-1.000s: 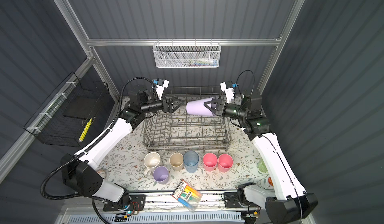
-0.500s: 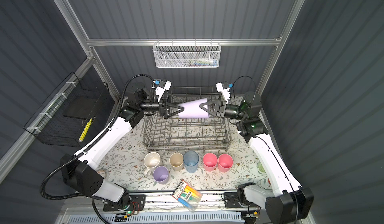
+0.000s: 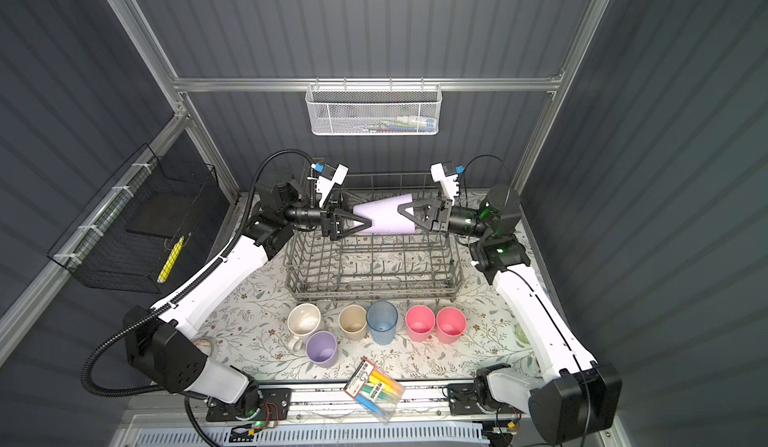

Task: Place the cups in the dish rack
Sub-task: 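Close the left gripper on the lavender cup and open the right gripper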

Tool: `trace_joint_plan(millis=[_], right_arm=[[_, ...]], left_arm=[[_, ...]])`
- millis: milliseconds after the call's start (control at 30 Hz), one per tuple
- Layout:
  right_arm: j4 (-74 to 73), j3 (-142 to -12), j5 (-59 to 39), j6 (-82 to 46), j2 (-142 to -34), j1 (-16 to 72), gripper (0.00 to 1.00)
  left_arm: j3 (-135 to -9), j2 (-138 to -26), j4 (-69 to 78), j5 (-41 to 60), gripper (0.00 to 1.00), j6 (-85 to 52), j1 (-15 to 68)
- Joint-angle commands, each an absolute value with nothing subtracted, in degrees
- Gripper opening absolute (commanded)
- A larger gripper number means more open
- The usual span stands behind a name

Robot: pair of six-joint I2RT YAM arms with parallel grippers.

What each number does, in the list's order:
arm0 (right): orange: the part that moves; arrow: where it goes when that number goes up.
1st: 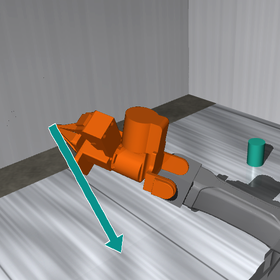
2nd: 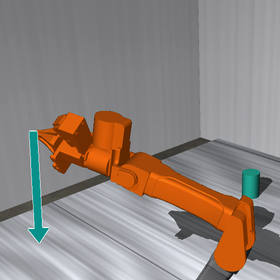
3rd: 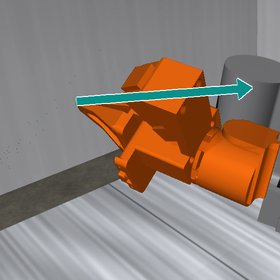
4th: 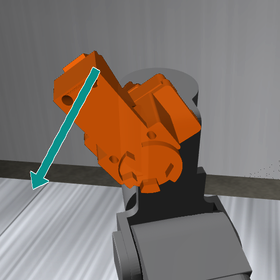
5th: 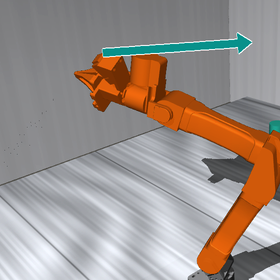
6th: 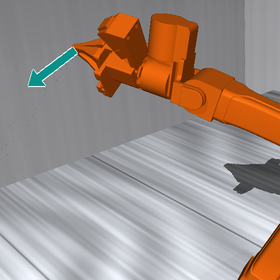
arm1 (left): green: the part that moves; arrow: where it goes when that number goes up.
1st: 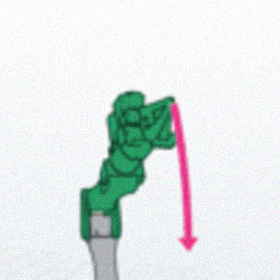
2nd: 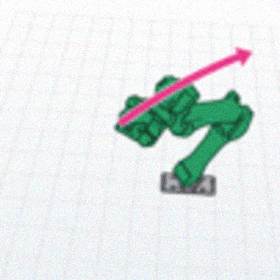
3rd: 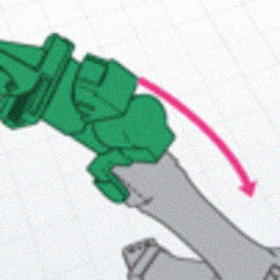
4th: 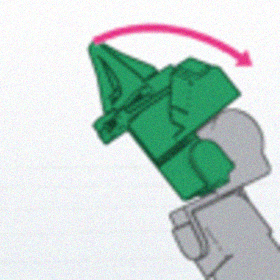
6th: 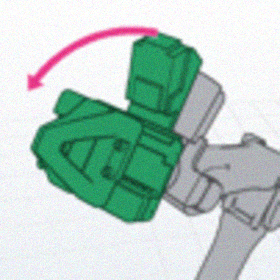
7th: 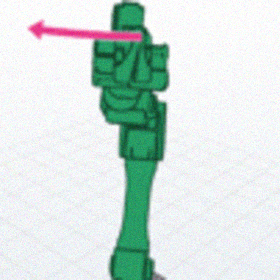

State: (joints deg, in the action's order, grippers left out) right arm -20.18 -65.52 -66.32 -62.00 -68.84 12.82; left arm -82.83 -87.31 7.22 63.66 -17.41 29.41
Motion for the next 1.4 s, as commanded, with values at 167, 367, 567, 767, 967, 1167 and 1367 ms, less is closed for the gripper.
trace_joint_plan(millis=[167, 367, 567, 767, 967, 1167, 1367], right_arm=[[-24.08, -65.64, -65.03, -63.06, -69.39, 13.53, 0.00], [-24.42, -65.14, -64.17, -63.23, -69.39, 14.15, 0.00], [-24.39, -64.61, -63.94, -63.24, -69.04, 14.24, 0.00], [-20.47, -64.38, -63.27, -60.45, -68.55, 14.06, 0.06], [-16.35, -64.42, -62.50, -57.63, -67.55, 13.04, 0.21], [-7.86, -65.53, -60.55, -52.57, -64.92, 10.43, 0.34], [1.22, -65.52, -58.14, -47.29, -60.12, 3.97, 0.39]], left_arm=[[-81.52, -86.93, 9.40, 64.85, 0.76, -18.02, 30.80], [-81.47, -86.41, 9.74, 65.14, 0.64, -18.18, 31.11], [-78.27, -85.49, 13.49, 65.30, 0.42, -20.37, 31.29], [-76.95, -83.40, 16.73, 64.08, 0.19, -21.86, 31.32], [-76.52, -81.50, 17.05, 61.66, 0.06, -21.54, 31.31], [-76.38, -80.25, 16.48, 59.39, 0.02, -20.92, 31.35], [-78.63, -79.61, 10.34, 56.65, 0.02, -17.02, 31.31]])
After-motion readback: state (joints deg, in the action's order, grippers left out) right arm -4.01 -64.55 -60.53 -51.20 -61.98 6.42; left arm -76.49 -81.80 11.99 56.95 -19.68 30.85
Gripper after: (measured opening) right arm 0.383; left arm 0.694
